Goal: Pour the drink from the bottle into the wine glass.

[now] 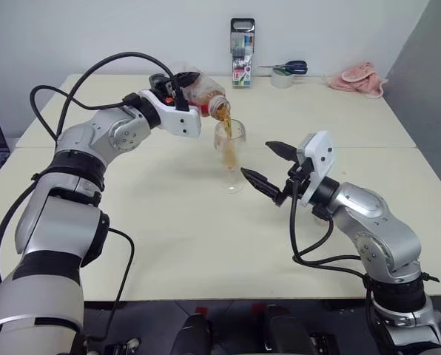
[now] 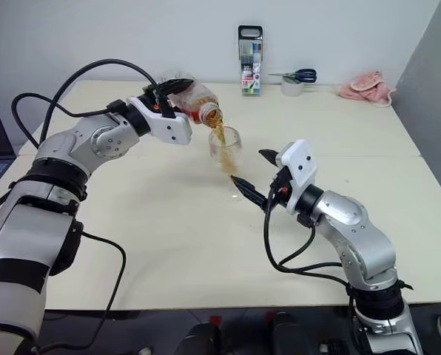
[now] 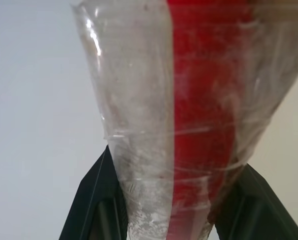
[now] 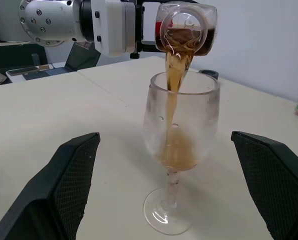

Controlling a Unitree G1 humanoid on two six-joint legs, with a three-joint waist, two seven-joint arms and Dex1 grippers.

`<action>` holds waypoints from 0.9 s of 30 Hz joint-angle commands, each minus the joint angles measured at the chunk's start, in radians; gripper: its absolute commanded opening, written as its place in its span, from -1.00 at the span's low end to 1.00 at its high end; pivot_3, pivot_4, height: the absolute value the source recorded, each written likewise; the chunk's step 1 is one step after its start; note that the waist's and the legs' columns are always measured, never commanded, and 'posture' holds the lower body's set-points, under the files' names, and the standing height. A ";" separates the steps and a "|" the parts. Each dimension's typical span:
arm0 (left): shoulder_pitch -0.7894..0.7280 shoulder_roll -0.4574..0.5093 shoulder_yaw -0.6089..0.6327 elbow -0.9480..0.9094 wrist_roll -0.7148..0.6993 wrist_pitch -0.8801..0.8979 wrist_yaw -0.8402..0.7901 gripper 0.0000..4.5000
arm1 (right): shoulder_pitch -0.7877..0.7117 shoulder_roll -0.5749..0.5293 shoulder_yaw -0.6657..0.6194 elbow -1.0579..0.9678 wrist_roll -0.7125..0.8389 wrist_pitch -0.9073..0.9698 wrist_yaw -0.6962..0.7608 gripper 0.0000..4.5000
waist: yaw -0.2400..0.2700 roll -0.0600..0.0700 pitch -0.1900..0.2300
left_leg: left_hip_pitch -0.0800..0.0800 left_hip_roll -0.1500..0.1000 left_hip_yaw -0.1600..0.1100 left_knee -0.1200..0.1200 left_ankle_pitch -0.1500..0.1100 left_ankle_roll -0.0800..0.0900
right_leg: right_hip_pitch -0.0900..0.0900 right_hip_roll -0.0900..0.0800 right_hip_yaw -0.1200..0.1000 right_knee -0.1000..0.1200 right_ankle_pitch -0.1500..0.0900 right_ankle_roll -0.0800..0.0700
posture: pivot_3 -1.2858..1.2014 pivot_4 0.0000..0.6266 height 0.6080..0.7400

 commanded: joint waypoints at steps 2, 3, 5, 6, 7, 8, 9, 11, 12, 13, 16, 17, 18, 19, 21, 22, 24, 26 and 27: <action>-0.060 0.014 -0.004 0.003 0.003 0.001 0.041 -0.25 | 0.019 -0.008 -0.010 -0.030 -0.003 -0.029 0.000 1.00 | 0.000 0.000 0.000 | 0.000 0.000 0.000 0.000 0.000 0.000 | 0.000 0.000 0.000 0.000 0.000 0.000 | 0.03 -0.52 1.00; -0.064 0.014 -0.008 0.006 0.004 0.003 0.045 -0.25 | 0.019 -0.008 -0.010 -0.029 -0.006 -0.030 -0.003 1.00 | 0.000 0.000 0.000 | 0.000 0.000 0.000 0.000 0.000 0.000 | 0.000 0.000 0.000 0.000 0.000 0.000 | 0.03 -0.52 1.00; -0.070 0.014 -0.013 0.012 0.006 0.004 0.050 -0.25 | 0.019 -0.007 -0.011 -0.028 -0.009 -0.030 -0.010 1.00 | 0.000 0.000 0.000 | 0.000 0.000 0.000 0.000 0.000 0.000 | 0.000 0.000 0.000 0.000 0.000 0.000 | 0.03 -0.52 1.00; -0.071 0.014 -0.014 0.013 0.007 0.004 0.052 -0.25 | 0.019 -0.005 -0.012 -0.027 -0.011 -0.030 -0.012 1.00 | 0.000 0.000 0.000 | 0.000 0.000 0.000 0.000 0.000 0.000 | 0.000 0.000 0.000 0.000 0.000 0.000 | 0.03 -0.52 1.00; -0.073 0.014 -0.015 0.013 0.008 0.004 0.053 -0.25 | 0.020 -0.004 -0.012 -0.028 -0.010 -0.030 -0.014 1.00 | 0.000 0.000 0.000 | 0.000 0.000 0.000 0.000 0.000 0.000 | 0.000 0.000 0.000 0.000 0.000 0.000 | 0.03 -0.52 1.00; -0.074 0.013 -0.017 0.014 0.009 0.004 0.055 -0.25 | 0.020 -0.003 -0.011 -0.029 -0.010 -0.030 -0.015 1.00 | 0.000 0.000 0.000 | 0.000 0.000 0.000 0.000 0.000 0.000 | 0.000 0.000 0.000 0.000 0.000 0.000 | 0.03 -0.52 1.00; -0.075 0.013 -0.018 0.014 0.009 0.004 0.057 -0.25 | 0.019 -0.002 -0.010 -0.030 -0.009 -0.030 -0.015 1.00 | 0.000 0.000 0.000 | 0.000 0.000 0.000 0.000 0.000 0.000 | 0.000 0.000 0.000 0.000 0.000 0.000 | 0.03 -0.52 1.00; -0.077 0.013 -0.021 0.016 0.011 0.005 0.059 -0.25 | 0.017 0.001 -0.005 -0.034 -0.008 -0.027 -0.018 1.00 | 0.000 0.000 0.000 | 0.000 0.000 0.000 0.000 0.000 0.000 | 0.000 0.000 0.000 0.000 0.000 0.000 | 0.03 -0.52 1.00; -0.078 0.013 -0.023 0.016 0.012 0.005 0.061 -0.25 | 0.016 0.002 -0.004 -0.037 -0.008 -0.025 -0.020 1.00 | 0.000 0.000 0.000 | 0.000 0.000 0.000 0.000 0.000 0.000 | 0.000 0.000 0.000 0.000 0.000 0.000 | 0.03 -0.52 1.00; -0.079 0.013 -0.025 0.017 0.013 0.006 0.062 -0.25 | 0.015 0.003 -0.002 -0.038 -0.008 -0.024 -0.022 1.00 | 0.000 0.000 0.000 | 0.000 0.000 0.000 0.000 0.000 0.000 | 0.000 0.000 0.000 0.000 0.000 0.000 | 0.03 -0.52 1.00; -0.084 0.009 -0.029 0.022 0.016 0.010 0.066 -0.25 | 0.013 0.004 0.000 -0.045 -0.008 -0.018 -0.030 1.00 | 0.000 0.000 0.000 | 0.000 0.000 0.000 0.000 0.000 0.000 | 0.000 0.000 0.000 0.000 0.000 0.000 | 0.03 -0.52 1.00; -0.086 0.008 -0.029 0.024 0.017 0.010 0.067 -0.25 | 0.013 0.004 0.001 -0.047 -0.007 -0.017 -0.032 1.00 | 0.000 0.000 0.000 | 0.000 0.000 0.000 0.000 0.000 0.000 | 0.000 0.000 0.000 0.000 0.000 0.000 | 0.03 -0.52 1.00; -0.087 0.007 -0.030 0.026 0.018 0.010 0.069 -0.25 | 0.014 0.004 0.001 -0.048 -0.008 -0.016 -0.034 1.00 | 0.000 0.000 0.000 | 0.000 0.000 0.000 0.000 0.000 0.000 | 0.000 0.000 0.000 0.000 0.000 0.000 | 0.03 -0.52 1.00; -0.089 0.007 -0.032 0.028 0.019 0.010 0.071 -0.25 | 0.014 0.004 0.002 -0.050 -0.007 -0.014 -0.035 1.00 | 0.000 0.000 0.000 | 0.000 0.000 0.000 0.000 0.000 0.000 | 0.000 0.000 0.000 0.000 0.000 0.000 | 0.03 -0.52 1.00; -0.092 0.006 -0.034 0.031 0.021 0.011 0.074 -0.25 | 0.015 0.004 0.002 -0.053 -0.005 -0.010 -0.038 1.00 | 0.000 0.000 0.000 | 0.000 0.000 0.000 0.000 0.000 0.000 | 0.000 0.000 0.000 0.000 0.000 0.000 | 0.03 -0.52 1.00; -0.094 0.006 -0.036 0.032 0.022 0.011 0.076 -0.25 | 0.015 0.004 0.002 -0.055 -0.004 -0.008 -0.039 1.00 | 0.000 0.000 0.000 | 0.000 0.000 0.000 0.000 0.000 0.000 | 0.000 0.000 0.000 0.000 0.000 0.000 | 0.03 -0.52 1.00; -0.097 0.006 -0.039 0.034 0.023 0.012 0.079 -0.25 | 0.015 0.005 0.002 -0.058 -0.002 -0.005 -0.041 1.00 | 0.000 0.000 0.000 | 0.000 0.000 0.000 0.000 0.000 0.000 | 0.000 0.000 0.000 0.000 0.000 0.000 | 0.03 -0.52 1.00; -0.100 0.008 -0.043 0.035 0.025 0.013 0.083 -0.25 | 0.014 0.005 0.002 -0.061 0.000 -0.001 -0.043 1.00 | 0.000 0.000 0.000 | 0.000 0.000 0.000 0.000 0.000 0.000 | 0.000 0.000 0.000 0.000 0.000 0.000 | 0.03 -0.52 1.00; -0.101 0.009 -0.046 0.036 0.026 0.013 0.084 -0.25 | 0.013 0.006 0.002 -0.062 0.001 0.001 -0.043 1.00 | 0.000 0.000 0.000 | 0.000 0.000 0.000 0.000 0.000 0.000 | 0.000 0.000 0.000 0.000 0.000 0.000 | 0.03 -0.52 1.00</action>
